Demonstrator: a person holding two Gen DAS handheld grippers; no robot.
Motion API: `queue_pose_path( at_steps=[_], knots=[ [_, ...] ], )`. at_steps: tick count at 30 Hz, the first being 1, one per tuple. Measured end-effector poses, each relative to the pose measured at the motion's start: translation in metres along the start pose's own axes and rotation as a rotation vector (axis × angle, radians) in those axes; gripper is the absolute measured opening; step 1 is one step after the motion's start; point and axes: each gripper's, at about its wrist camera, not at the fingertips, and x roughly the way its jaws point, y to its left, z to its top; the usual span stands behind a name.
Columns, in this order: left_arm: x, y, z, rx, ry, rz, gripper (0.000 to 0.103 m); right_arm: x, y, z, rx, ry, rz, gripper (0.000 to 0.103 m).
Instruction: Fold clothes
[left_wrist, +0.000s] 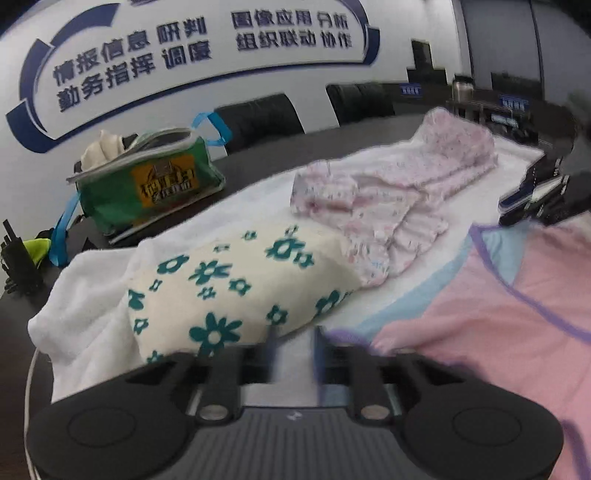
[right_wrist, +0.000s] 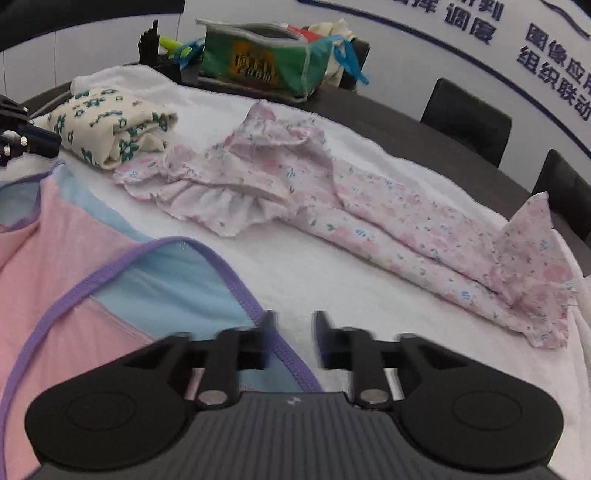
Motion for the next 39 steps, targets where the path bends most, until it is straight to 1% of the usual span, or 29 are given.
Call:
queue_pose_path(
  at_steps=[1, 2, 4, 6, 8, 10, 12, 13, 15, 17, 18, 20, 22, 23, 25, 26, 28, 29, 31, 32, 33, 35, 36, 37, 38, 39],
  knots=[
    [-0.005, 0.005, -0.002, 0.002, 0.008, 0.0, 0.046, -0.007, 0.0, -0.001, 0.007, -0.018, -0.003, 0.039],
    [-0.015, 0.012, -0.004, -0.012, 0.009, -0.011, 0.046, -0.015, 0.004, -0.001, -0.002, -0.041, 0.015, 0.039],
    [-0.04, 0.031, -0.011, -0.084, -0.004, -0.058, 0.046, -0.032, 0.012, 0.0, -0.022, -0.088, 0.054, 0.039],
    [-0.065, 0.046, -0.021, -0.156, -0.018, -0.095, 0.051, -0.045, 0.024, 0.003, -0.046, -0.124, 0.102, 0.04],
    [-0.083, 0.056, -0.03, -0.214, -0.019, -0.116, 0.063, -0.048, 0.044, 0.011, -0.079, -0.138, 0.169, 0.04],
    [-0.085, 0.055, -0.035, -0.217, 0.035, -0.084, 0.063, -0.045, 0.069, 0.024, -0.131, -0.156, 0.223, 0.04],
    [-0.086, 0.054, -0.04, -0.259, 0.083, 0.009, 0.063, -0.04, 0.099, 0.039, -0.184, -0.173, 0.279, 0.04],
    [-0.09, 0.055, -0.044, -0.307, 0.083, 0.034, 0.063, -0.037, 0.117, 0.047, -0.24, -0.187, 0.308, 0.04],
    [-0.101, 0.061, -0.053, -0.427, 0.061, 0.056, 0.063, -0.033, 0.155, 0.064, -0.357, -0.215, 0.365, 0.04],
    [-0.113, 0.063, -0.064, -0.536, 0.026, 0.057, 0.063, -0.02, 0.188, 0.079, -0.47, -0.224, 0.379, 0.04],
    [-0.117, 0.062, -0.069, -0.574, 0.012, 0.05, 0.063, -0.013, 0.204, 0.087, -0.526, -0.227, 0.384, 0.04],
    [-0.121, 0.061, -0.077, -0.631, -0.016, 0.027, 0.062, 0.007, 0.225, 0.097, -0.586, -0.196, 0.382, 0.04],
    [-0.123, 0.059, -0.083, -0.675, -0.039, 0.004, 0.058, 0.027, 0.245, 0.107, -0.643, -0.163, 0.378, 0.038],
    [-0.124, 0.058, -0.086, -0.699, -0.054, 0.0, 0.058, 0.031, 0.249, 0.109, -0.644, -0.159, 0.387, 0.035],
    [-0.127, 0.056, -0.094, -0.758, -0.073, 0.006, 0.057, 0.039, 0.256, 0.112, -0.641, -0.152, 0.408, 0.02],
    [-0.129, 0.054, -0.1, -0.778, -0.081, 0.011, 0.057, 0.043, 0.26, 0.113, -0.64, -0.149, 0.418, 0.002],
    [-0.136, 0.042, -0.111, -0.777, -0.096, 0.007, 0.057, 0.048, 0.254, 0.123, -0.5, -0.159, 0.374, 0.002],
    [-0.139, 0.036, -0.117, -0.774, -0.103, 0.004, 0.057, 0.051, 0.25, 0.126, -0.449, -0.144, 0.362, 0.003],
    [-0.141, 0.021, -0.127, -0.744, -0.081, 0.014, 0.057, 0.047, 0.247, 0.126, -0.441, -0.118, 0.378, 0.015],
    [-0.141, 0.014, -0.131, -0.727, -0.062, 0.038, 0.056, 0.042, 0.245, 0.124, -0.46, -0.108, 0.392, 0.037],
    [-0.142, 0.009, -0.134, -0.71, -0.046, 0.068, 0.053, 0.035, 0.242, 0.123, -0.47, -0.126, 0.39, 0.052],
    [-0.144, 0.0, -0.139, -0.682, -0.029, 0.112, 0.036, 0.021, 0.237, 0.122, -0.475, -0.16, 0.38, 0.053],
    [-0.146, -0.003, -0.14, -0.672, -0.029, 0.121, 0.034, 0.012, 0.234, 0.125, -0.449, -0.171, 0.384, 0.053],
    [-0.147, -0.006, -0.142, -0.662, -0.03, 0.129, 0.029, 0.004, 0.233, 0.128, -0.418, -0.187, 0.407, 0.053],
    [-0.149, -0.009, -0.144, -0.651, -0.032, 0.124, 0.016, -0.004, 0.233, 0.129, -0.406, -0.2, 0.454, 0.053],
    [-0.151, -0.011, -0.146, -0.651, -0.032, 0.11, 0.006, -0.008, 0.241, 0.129, -0.427, -0.207, 0.503, 0.052]
  ],
)
